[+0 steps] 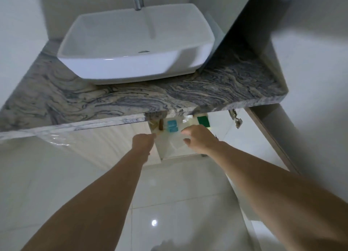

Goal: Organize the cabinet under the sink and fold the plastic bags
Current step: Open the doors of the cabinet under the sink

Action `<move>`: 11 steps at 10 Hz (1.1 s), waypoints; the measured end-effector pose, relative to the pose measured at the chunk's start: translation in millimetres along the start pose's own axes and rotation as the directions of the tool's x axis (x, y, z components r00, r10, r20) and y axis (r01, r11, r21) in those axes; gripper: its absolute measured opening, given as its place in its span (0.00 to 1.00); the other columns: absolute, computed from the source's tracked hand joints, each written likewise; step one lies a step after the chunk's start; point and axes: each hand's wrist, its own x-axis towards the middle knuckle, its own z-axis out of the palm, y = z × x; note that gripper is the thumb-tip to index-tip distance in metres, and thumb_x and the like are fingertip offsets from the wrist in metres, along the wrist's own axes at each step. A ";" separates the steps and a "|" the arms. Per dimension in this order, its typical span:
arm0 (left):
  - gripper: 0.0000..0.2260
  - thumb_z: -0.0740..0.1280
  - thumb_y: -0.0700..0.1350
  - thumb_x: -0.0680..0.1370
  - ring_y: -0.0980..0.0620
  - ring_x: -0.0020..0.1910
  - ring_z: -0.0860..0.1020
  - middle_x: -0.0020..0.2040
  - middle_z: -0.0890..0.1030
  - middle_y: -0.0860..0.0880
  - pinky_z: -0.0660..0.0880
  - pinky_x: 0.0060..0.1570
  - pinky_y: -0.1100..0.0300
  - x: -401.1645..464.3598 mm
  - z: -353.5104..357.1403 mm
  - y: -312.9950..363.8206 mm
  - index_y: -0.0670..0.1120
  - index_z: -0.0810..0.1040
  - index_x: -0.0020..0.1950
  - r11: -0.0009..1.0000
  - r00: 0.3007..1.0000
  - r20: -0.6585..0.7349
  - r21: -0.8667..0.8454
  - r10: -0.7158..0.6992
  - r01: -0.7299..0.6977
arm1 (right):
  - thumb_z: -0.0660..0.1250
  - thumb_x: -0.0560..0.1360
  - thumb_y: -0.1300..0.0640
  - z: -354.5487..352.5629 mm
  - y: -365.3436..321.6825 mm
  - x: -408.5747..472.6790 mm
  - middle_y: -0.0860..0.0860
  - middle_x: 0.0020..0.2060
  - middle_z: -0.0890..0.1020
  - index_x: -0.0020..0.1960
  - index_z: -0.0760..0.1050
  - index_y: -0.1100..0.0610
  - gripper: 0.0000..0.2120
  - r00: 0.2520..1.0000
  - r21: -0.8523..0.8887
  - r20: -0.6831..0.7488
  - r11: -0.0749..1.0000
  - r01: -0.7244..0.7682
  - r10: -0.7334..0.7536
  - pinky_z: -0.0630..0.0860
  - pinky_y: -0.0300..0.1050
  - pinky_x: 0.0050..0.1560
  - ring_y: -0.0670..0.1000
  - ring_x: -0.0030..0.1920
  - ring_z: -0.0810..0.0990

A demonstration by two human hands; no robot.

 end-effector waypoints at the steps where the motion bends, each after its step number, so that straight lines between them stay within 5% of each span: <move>1: 0.08 0.67 0.45 0.78 0.50 0.34 0.71 0.47 0.74 0.43 0.71 0.44 0.54 27.7 -39.1 3.1 0.42 0.74 0.44 0.993 0.997 -0.059 -0.108 -0.055 0.048 | 0.61 0.82 0.56 16.4 -38.3 27.4 0.54 0.72 0.71 0.76 0.66 0.55 0.22 0.998 0.040 0.038 0.998 0.040 -0.042 0.67 0.48 0.69 0.56 0.71 0.70; 2: 0.05 0.60 0.43 0.80 0.52 0.35 0.70 0.53 0.71 0.45 0.73 0.41 0.53 47.5 -69.1 5.9 0.47 0.70 0.44 0.988 0.993 -0.098 -0.147 -0.072 0.058 | 0.59 0.82 0.59 27.5 -69.4 50.2 0.55 0.72 0.71 0.77 0.60 0.54 0.25 0.996 0.081 0.066 0.995 0.054 -0.060 0.71 0.53 0.66 0.58 0.69 0.72; 3: 0.02 0.58 0.42 0.81 0.46 0.44 0.73 0.47 0.72 0.46 0.72 0.48 0.51 74.5 -89.1 1.8 0.46 0.69 0.53 0.979 0.987 -0.141 -0.202 -0.073 0.044 | 0.59 0.81 0.61 34.5 -89.9 72.3 0.58 0.69 0.73 0.77 0.58 0.53 0.26 0.992 0.084 0.107 0.995 0.058 -0.067 0.76 0.54 0.59 0.59 0.62 0.77; 5: 0.07 0.64 0.42 0.77 0.44 0.48 0.73 0.41 0.72 0.47 0.77 0.53 0.47 79.1 -100.0 2.1 0.43 0.72 0.39 0.968 0.986 -0.140 -0.246 -0.096 0.059 | 0.58 0.80 0.65 47.2 -99.8 84.6 0.58 0.66 0.75 0.73 0.66 0.58 0.22 0.999 0.154 0.028 0.988 0.012 -0.017 0.73 0.50 0.64 0.57 0.64 0.75; 6: 0.05 0.66 0.43 0.73 0.47 0.43 0.73 0.43 0.75 0.47 0.78 0.49 0.50 74.7 -102.4 -7.9 0.43 0.74 0.38 0.971 0.988 -0.104 -0.218 -0.118 0.093 | 0.59 0.81 0.61 53.3 -98.0 77.9 0.53 0.63 0.79 0.66 0.75 0.56 0.14 0.999 0.282 -0.048 0.959 0.003 0.011 0.72 0.41 0.60 0.52 0.63 0.77; 7: 0.10 0.62 0.46 0.78 0.52 0.34 0.69 0.40 0.71 0.49 0.74 0.46 0.52 66.0 -102.3 -22.5 0.47 0.68 0.37 0.951 0.984 -0.094 -0.284 -0.150 0.118 | 0.61 0.81 0.57 51.6 -102.2 68.3 0.51 0.49 0.83 0.47 0.80 0.56 0.10 1.000 0.282 -0.030 0.959 0.001 0.008 0.70 0.41 0.48 0.51 0.52 0.79; 8: 0.08 0.62 0.48 0.79 0.54 0.33 0.68 0.39 0.70 0.49 0.71 0.37 0.58 49.9 -102.8 -35.4 0.46 0.72 0.43 0.945 0.975 -0.141 -0.304 -0.170 0.121 | 0.63 0.79 0.58 55.6 -108.0 55.5 0.56 0.45 0.84 0.44 0.82 0.63 0.12 0.997 0.316 0.069 0.948 -0.038 0.016 0.73 0.43 0.45 0.54 0.47 0.81; 9: 0.11 0.64 0.45 0.79 0.53 0.34 0.70 0.36 0.69 0.50 0.72 0.38 0.59 32.4 -109.3 -52.7 0.41 0.74 0.58 0.949 0.964 -0.206 -0.300 -0.167 0.100 | 0.67 0.75 0.62 72.4 -117.7 41.0 0.59 0.41 0.85 0.40 0.82 0.63 0.08 0.978 0.444 0.204 0.886 -0.133 0.044 0.82 0.49 0.51 0.56 0.45 0.84; 10: 0.05 0.62 0.42 0.79 0.51 0.34 0.70 0.37 0.72 0.46 0.76 0.47 0.52 11.6 -120.4 -73.4 0.41 0.71 0.46 0.949 0.954 -0.235 -0.293 -0.189 0.116 | 0.66 0.74 0.69 86.1 -137.4 23.9 0.58 0.41 0.85 0.40 0.82 0.62 0.08 0.937 0.495 0.347 0.838 -0.228 0.050 0.83 0.43 0.45 0.53 0.41 0.85; 11: 0.07 0.62 0.42 0.78 0.50 0.32 0.71 0.37 0.75 0.45 0.76 0.41 0.52 -0.8 -135.9 -92.5 0.39 0.75 0.45 0.979 0.953 -0.264 -0.180 -0.146 0.100 | 0.63 0.75 0.71 96.4 -155.9 11.6 0.60 0.40 0.85 0.45 0.81 0.64 0.09 0.874 0.457 0.485 0.857 -0.239 -0.015 0.82 0.45 0.43 0.55 0.40 0.86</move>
